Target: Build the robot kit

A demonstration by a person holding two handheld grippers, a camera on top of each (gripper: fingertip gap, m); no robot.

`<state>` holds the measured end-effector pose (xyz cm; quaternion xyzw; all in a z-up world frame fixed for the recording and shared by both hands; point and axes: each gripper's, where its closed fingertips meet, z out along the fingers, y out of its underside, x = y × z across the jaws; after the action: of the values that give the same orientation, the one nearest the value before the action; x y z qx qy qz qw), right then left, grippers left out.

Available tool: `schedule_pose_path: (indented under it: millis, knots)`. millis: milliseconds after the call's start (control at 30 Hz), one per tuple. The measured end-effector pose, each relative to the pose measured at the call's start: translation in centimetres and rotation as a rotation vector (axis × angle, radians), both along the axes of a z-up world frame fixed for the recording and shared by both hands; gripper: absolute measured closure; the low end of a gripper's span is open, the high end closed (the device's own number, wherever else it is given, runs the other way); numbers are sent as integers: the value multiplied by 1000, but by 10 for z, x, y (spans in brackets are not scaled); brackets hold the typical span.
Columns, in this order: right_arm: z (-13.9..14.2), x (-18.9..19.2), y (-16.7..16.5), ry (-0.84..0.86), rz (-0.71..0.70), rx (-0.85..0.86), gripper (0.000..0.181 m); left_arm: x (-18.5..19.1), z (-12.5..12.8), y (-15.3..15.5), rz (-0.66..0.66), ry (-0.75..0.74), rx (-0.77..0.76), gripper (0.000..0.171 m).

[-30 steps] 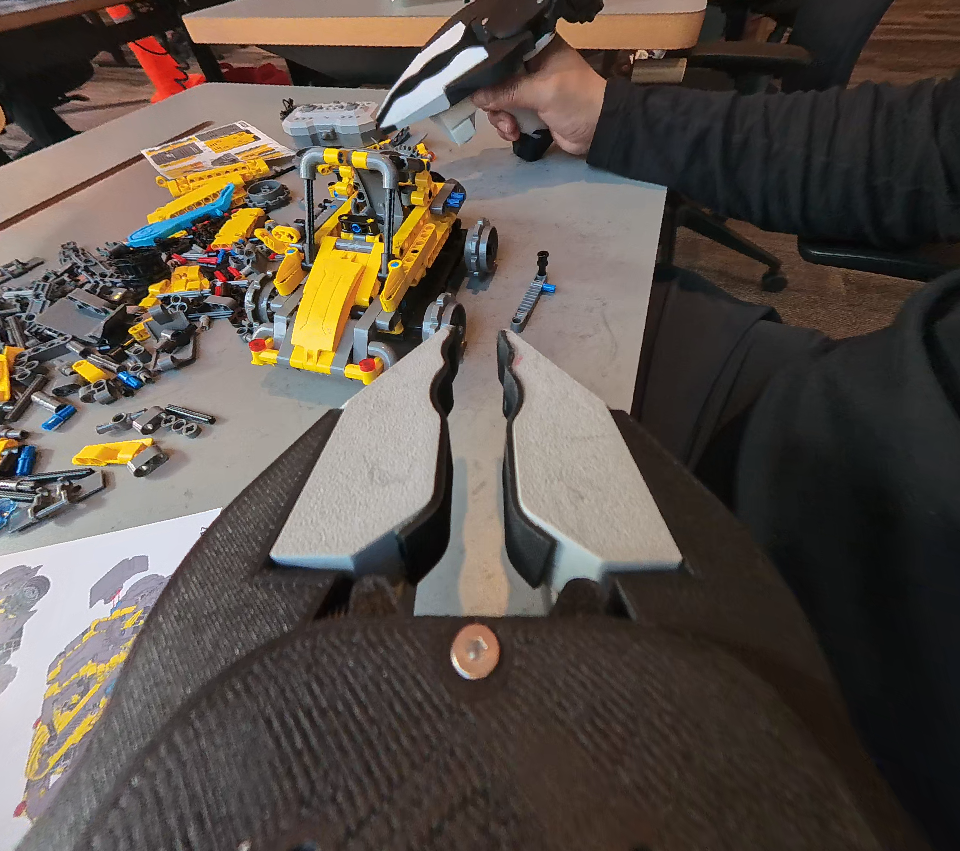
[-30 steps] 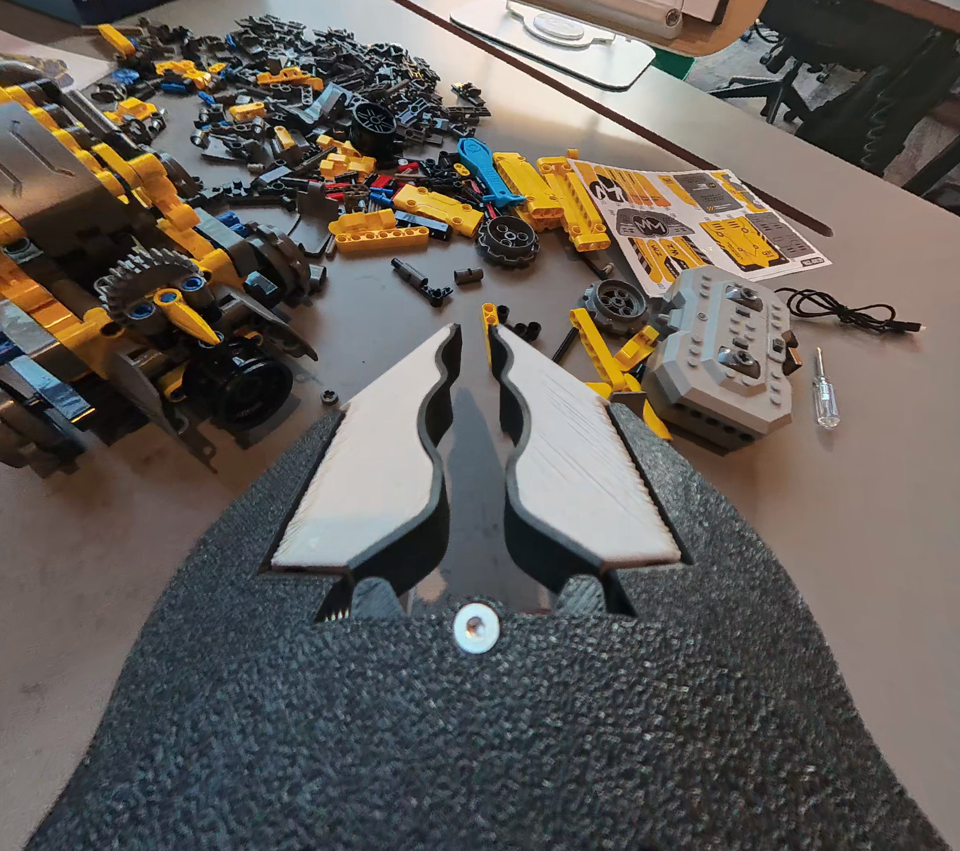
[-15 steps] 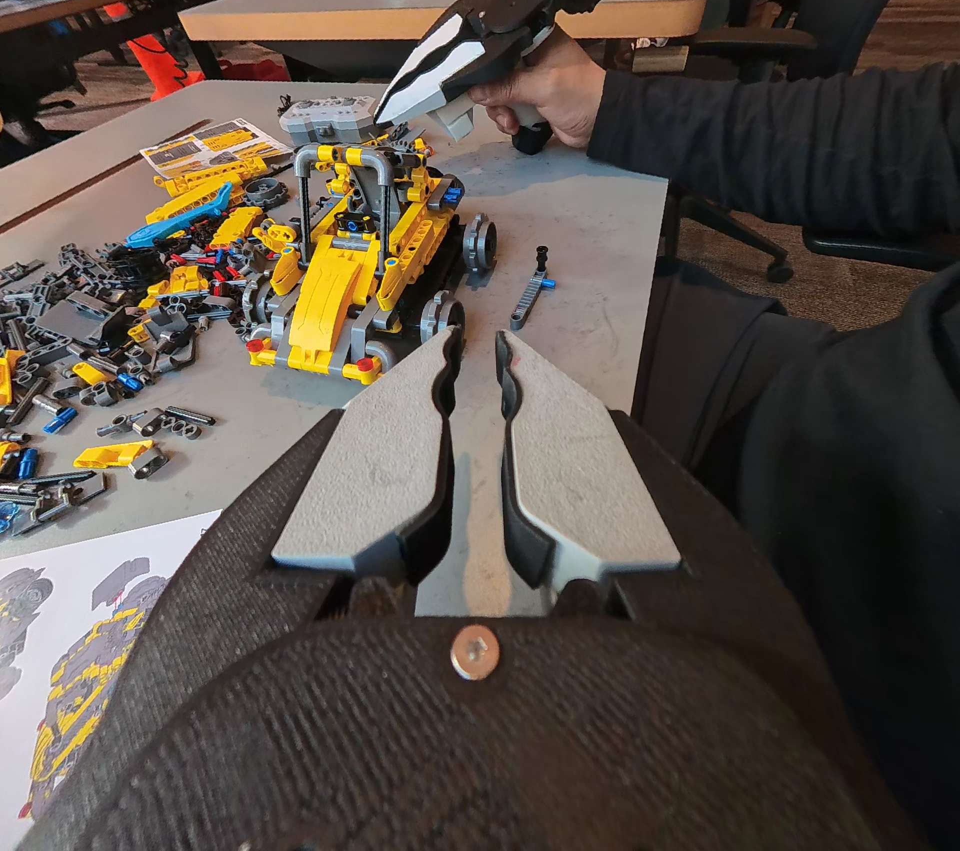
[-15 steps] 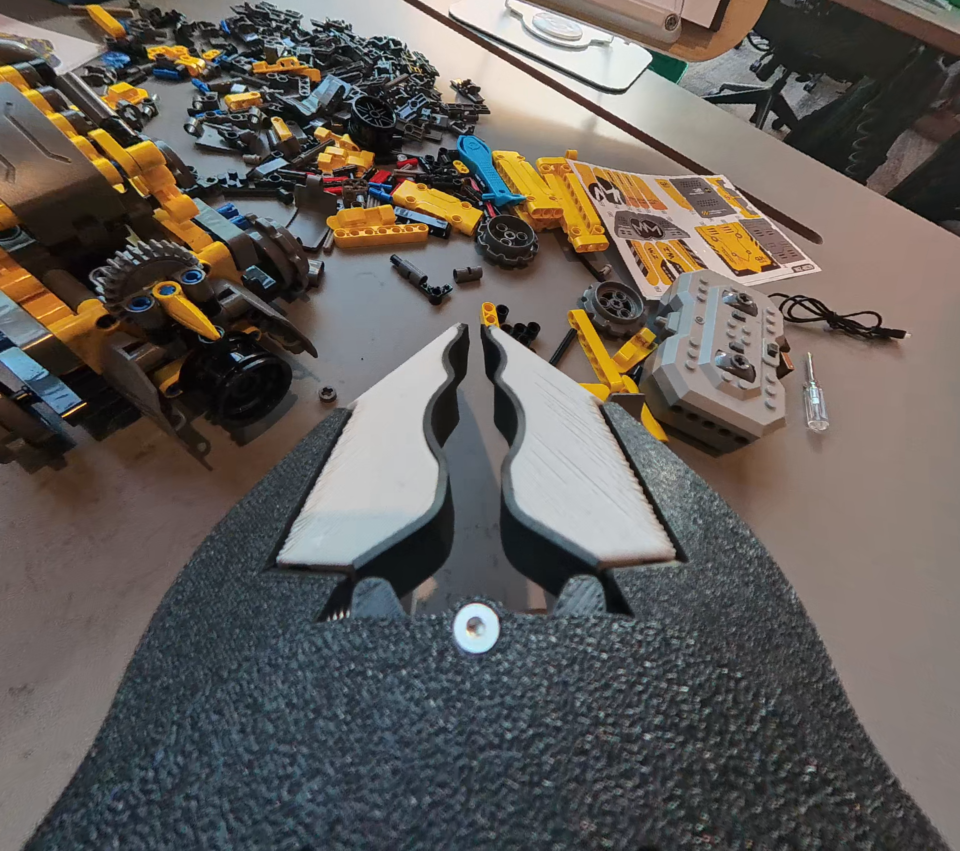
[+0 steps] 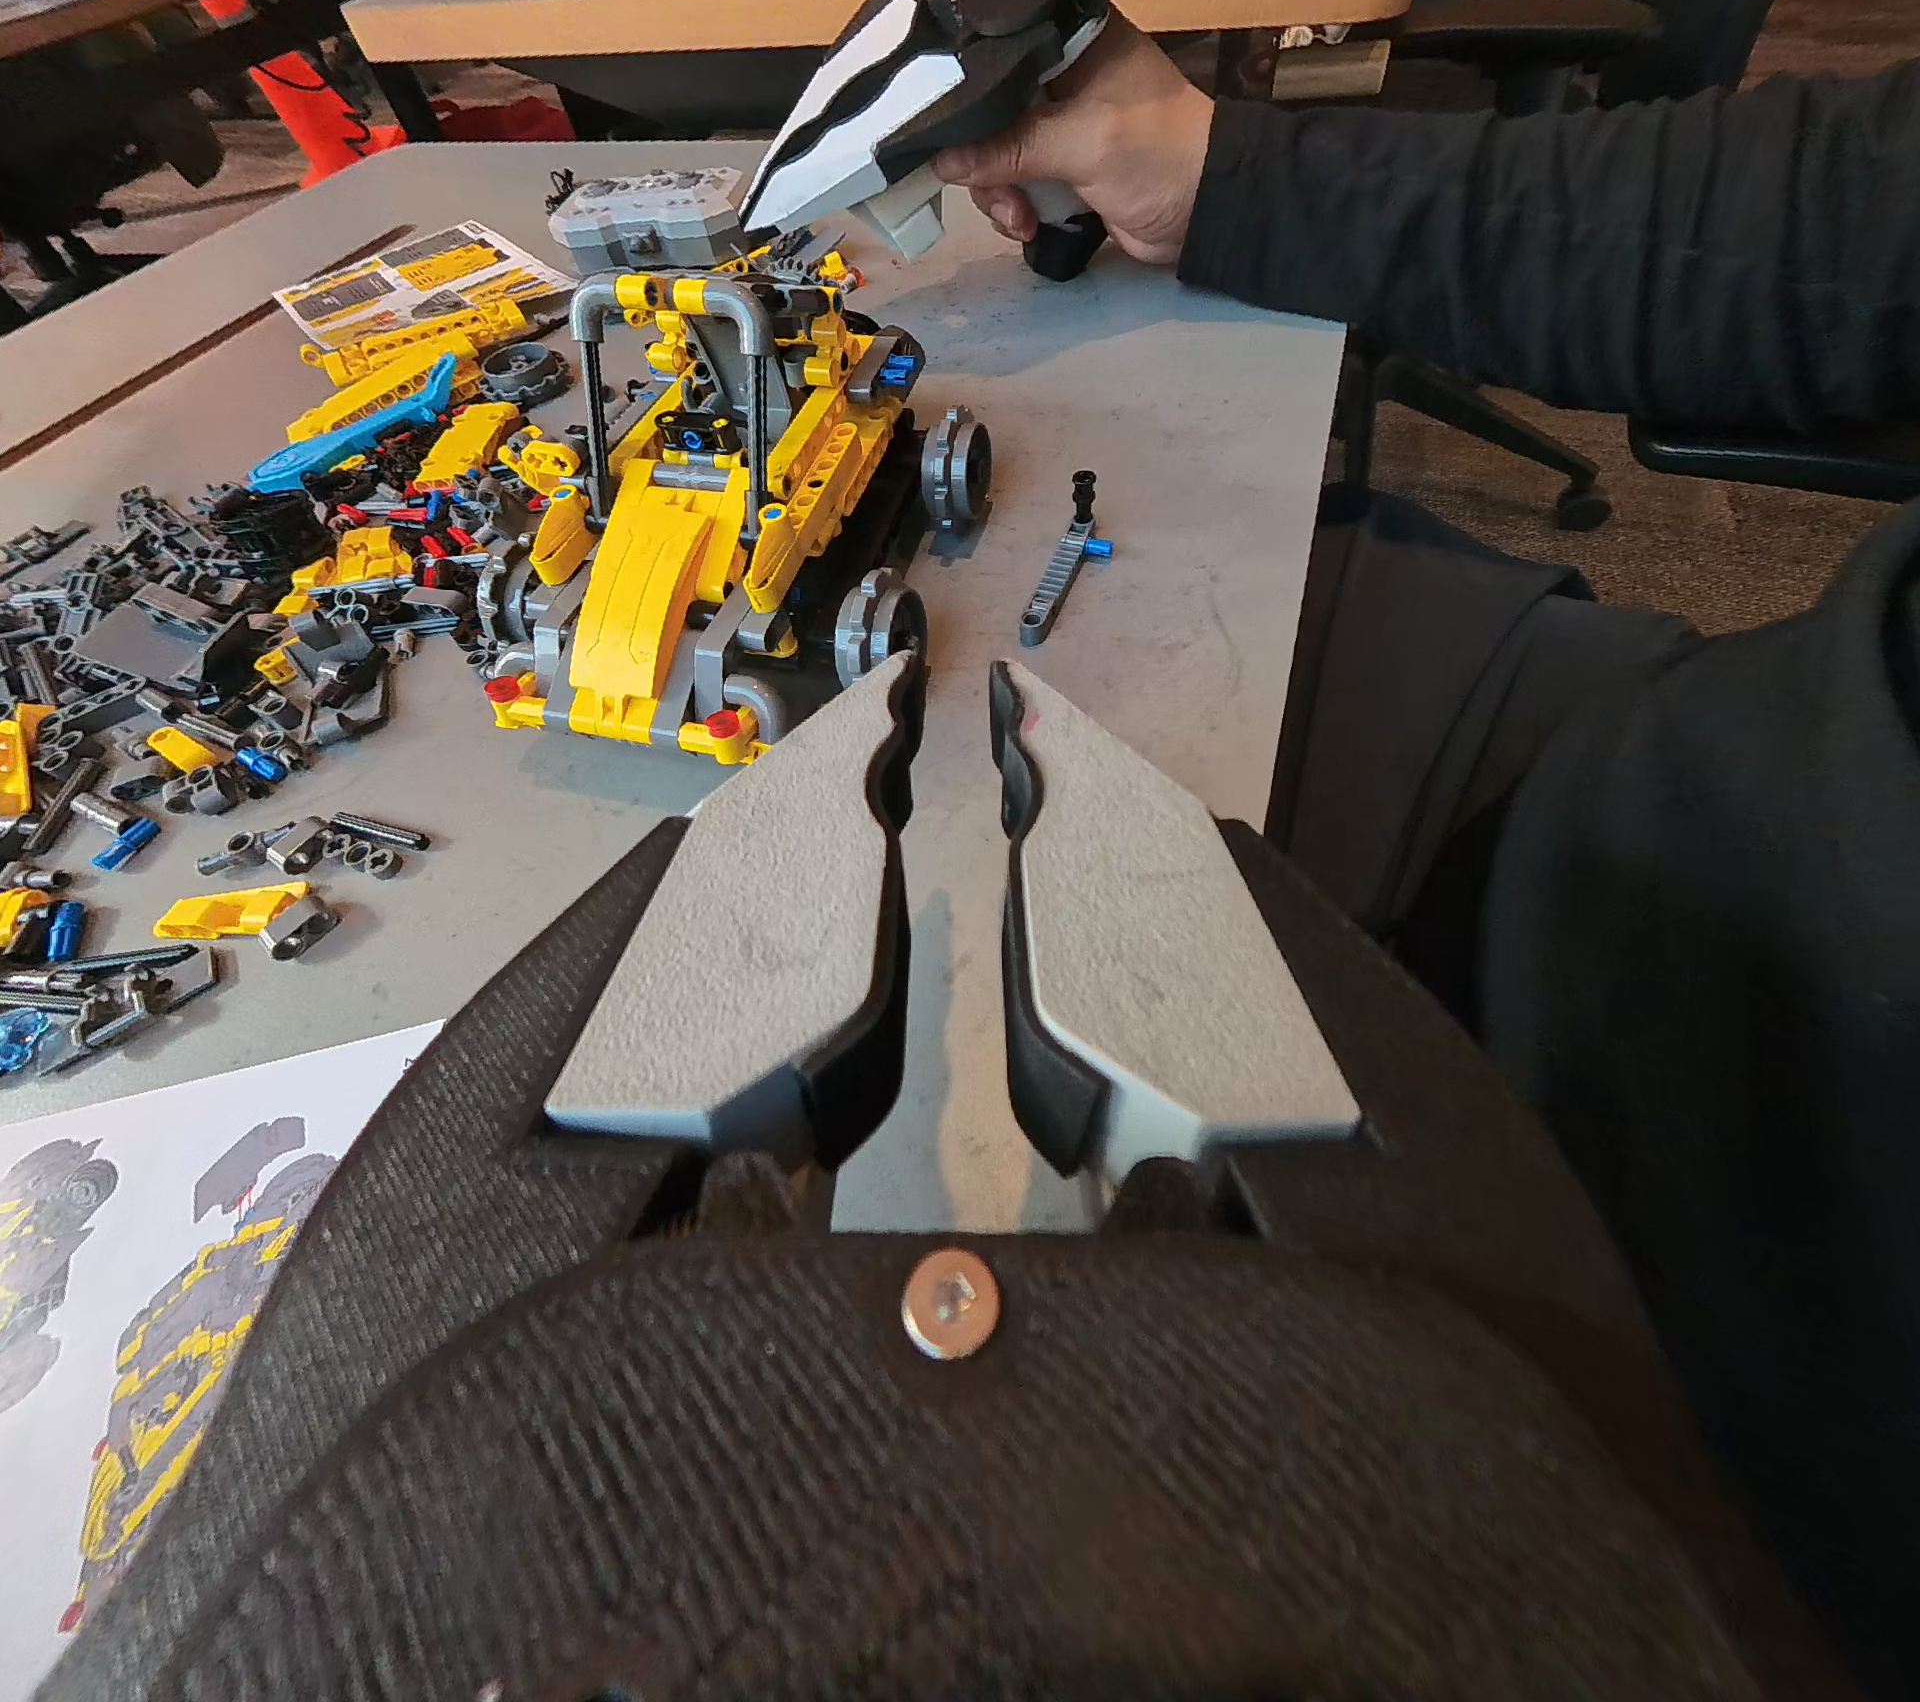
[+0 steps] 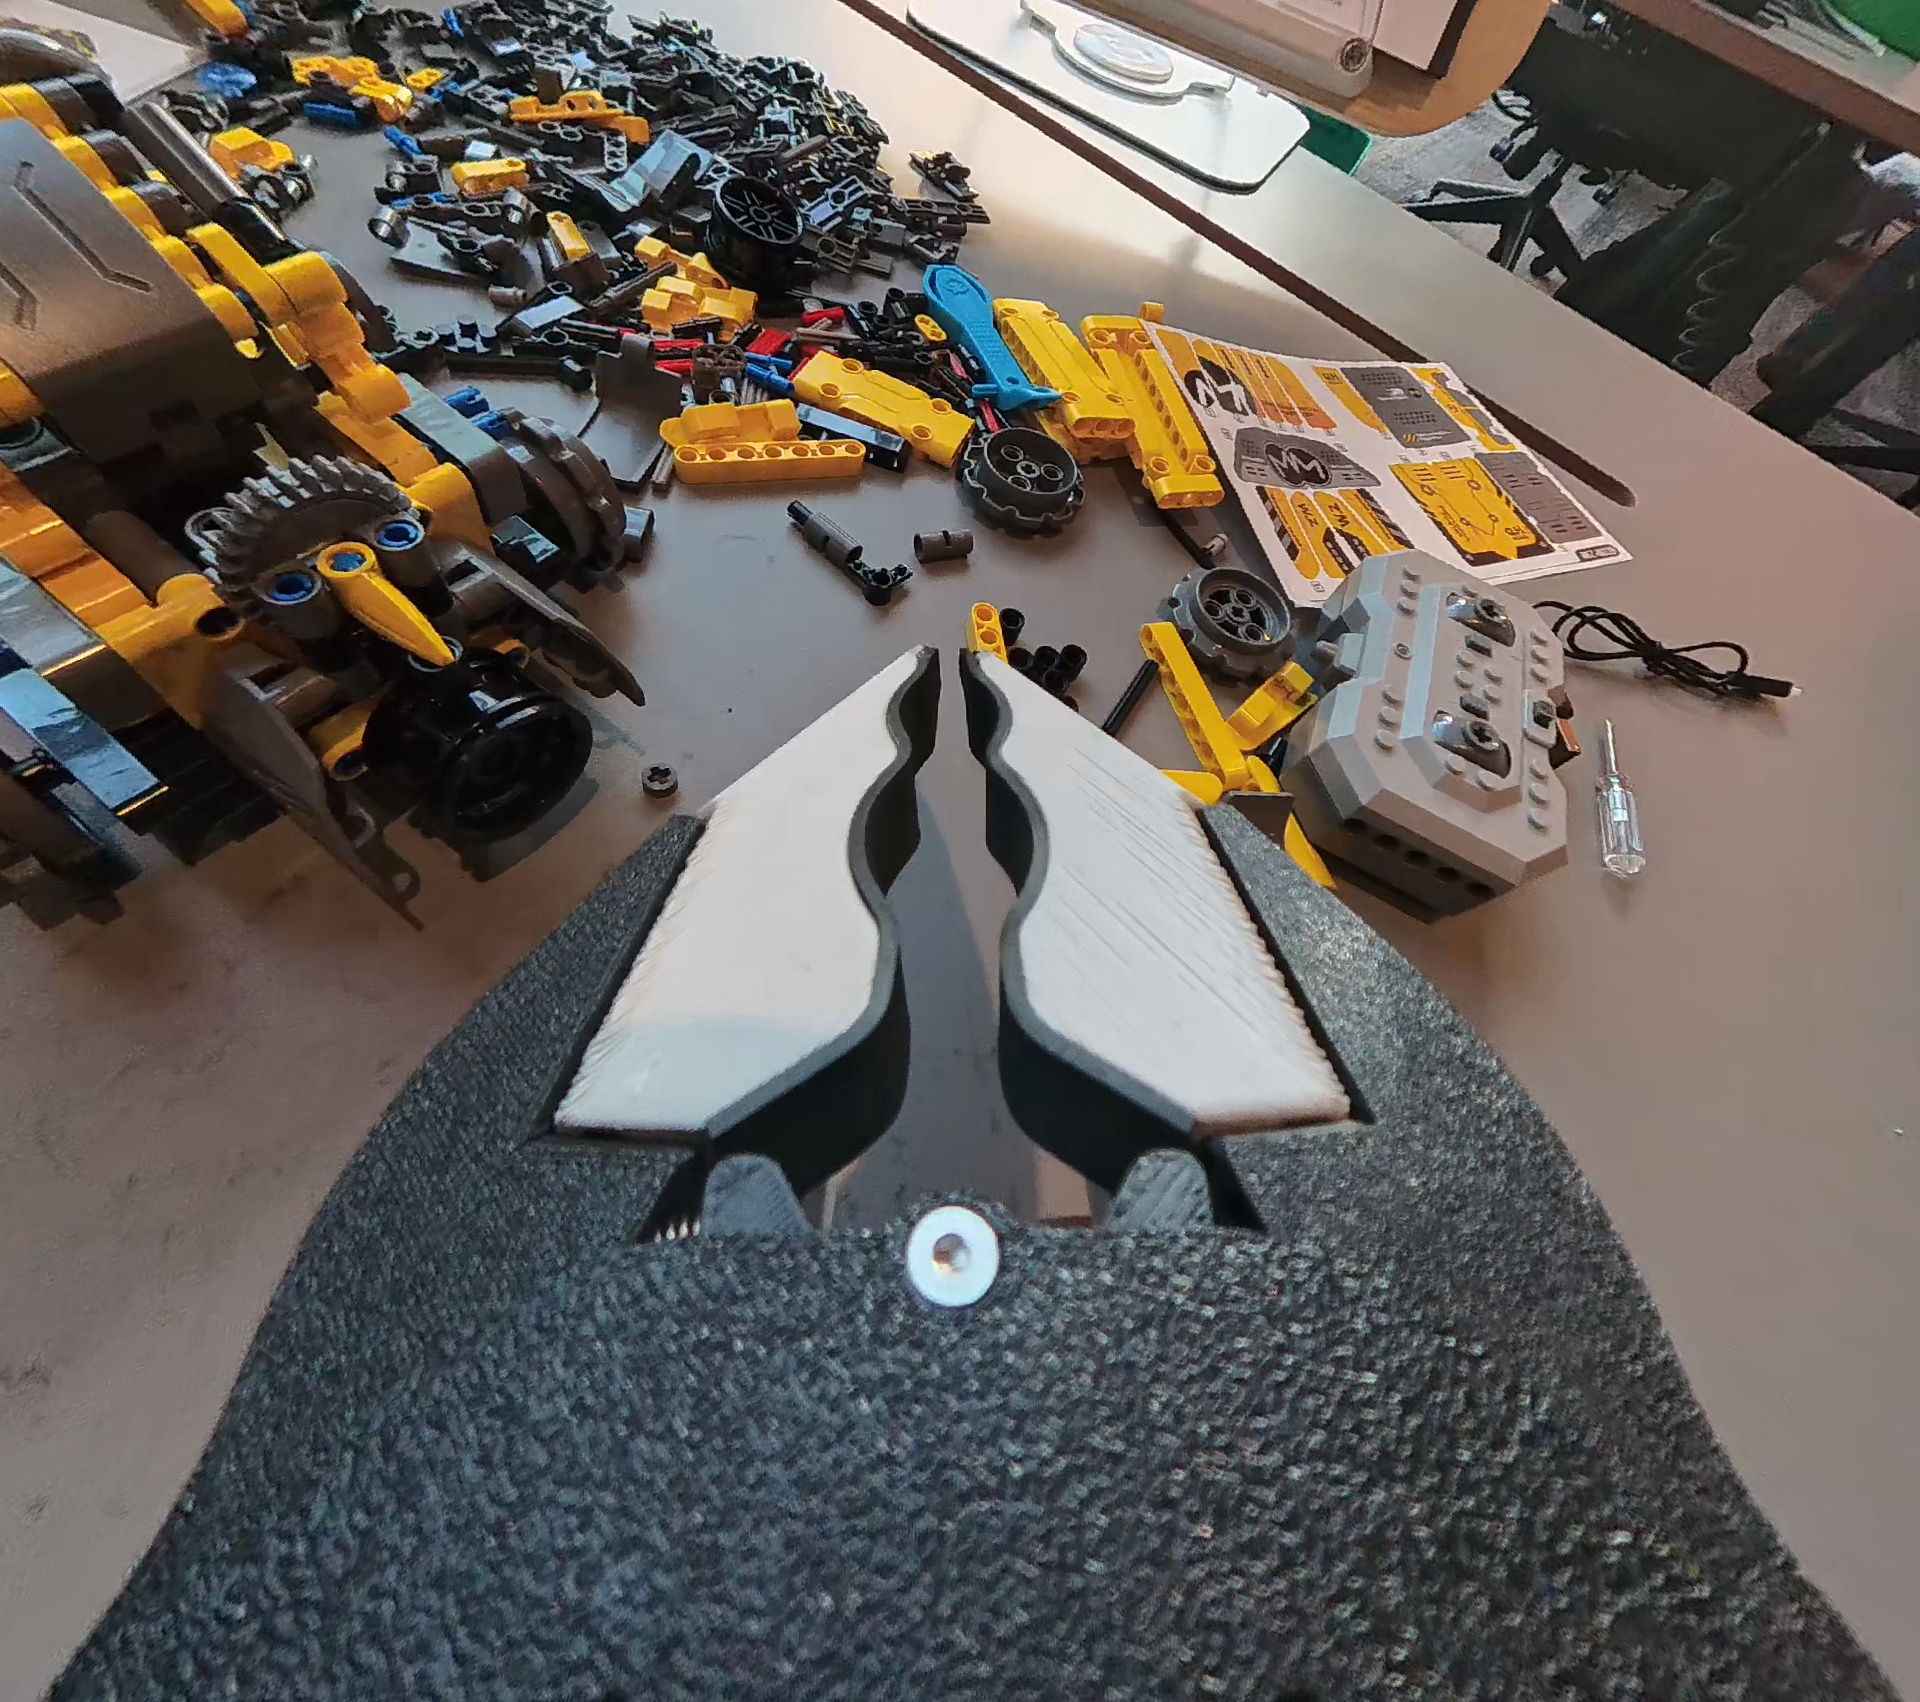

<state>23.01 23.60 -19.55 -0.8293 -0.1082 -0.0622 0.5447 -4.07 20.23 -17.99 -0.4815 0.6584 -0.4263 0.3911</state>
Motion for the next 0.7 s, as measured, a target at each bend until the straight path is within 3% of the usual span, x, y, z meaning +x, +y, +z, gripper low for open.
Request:
schedule_pose_path:
  millis: [700]
  knots:
    - [-2,-1,1,-33,-5,-7,181,-1,0,-2,-10,-3,12,166]
